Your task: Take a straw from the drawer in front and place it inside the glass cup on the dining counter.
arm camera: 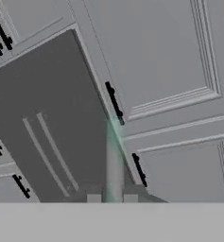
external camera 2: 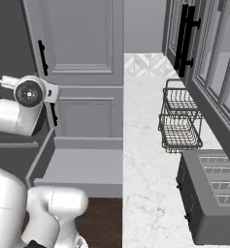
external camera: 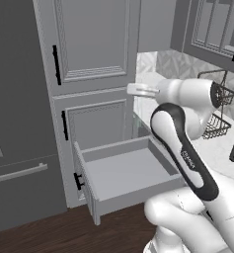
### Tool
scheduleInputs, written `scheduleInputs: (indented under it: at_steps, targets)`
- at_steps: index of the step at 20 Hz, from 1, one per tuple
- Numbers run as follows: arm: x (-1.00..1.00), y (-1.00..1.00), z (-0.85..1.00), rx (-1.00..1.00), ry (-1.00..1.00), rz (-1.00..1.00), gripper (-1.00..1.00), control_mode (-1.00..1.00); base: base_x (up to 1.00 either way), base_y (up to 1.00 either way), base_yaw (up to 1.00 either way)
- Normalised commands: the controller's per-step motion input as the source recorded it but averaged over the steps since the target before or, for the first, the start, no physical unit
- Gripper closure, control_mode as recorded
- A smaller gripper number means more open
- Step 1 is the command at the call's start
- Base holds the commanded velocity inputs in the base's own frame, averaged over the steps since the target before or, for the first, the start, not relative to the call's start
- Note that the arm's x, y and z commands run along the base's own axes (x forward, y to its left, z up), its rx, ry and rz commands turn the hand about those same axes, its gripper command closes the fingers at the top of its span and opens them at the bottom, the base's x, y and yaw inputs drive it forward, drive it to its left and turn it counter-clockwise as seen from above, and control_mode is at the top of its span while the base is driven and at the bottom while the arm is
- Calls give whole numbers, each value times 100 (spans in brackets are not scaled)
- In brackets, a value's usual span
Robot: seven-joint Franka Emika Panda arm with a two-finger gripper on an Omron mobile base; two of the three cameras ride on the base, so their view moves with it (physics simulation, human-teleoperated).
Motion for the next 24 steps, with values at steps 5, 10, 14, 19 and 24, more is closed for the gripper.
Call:
scheduleInputs:
  at_steps: [5,10,14,19,24]
  targets:
    - [-71,0,33,-19,-8,22,100,-100,0,0,0]
    - [-79,0,11,-14,-1,21,100,-100,0,0,0]
    - [-96,-3,6,-4,-19,8,100,-100,0,0,0]
    - [-19,-1,0,0,-4,0,100,-100,0,0,0]
    - [0,0,0,0,0,0,100,-100,0,0,0]
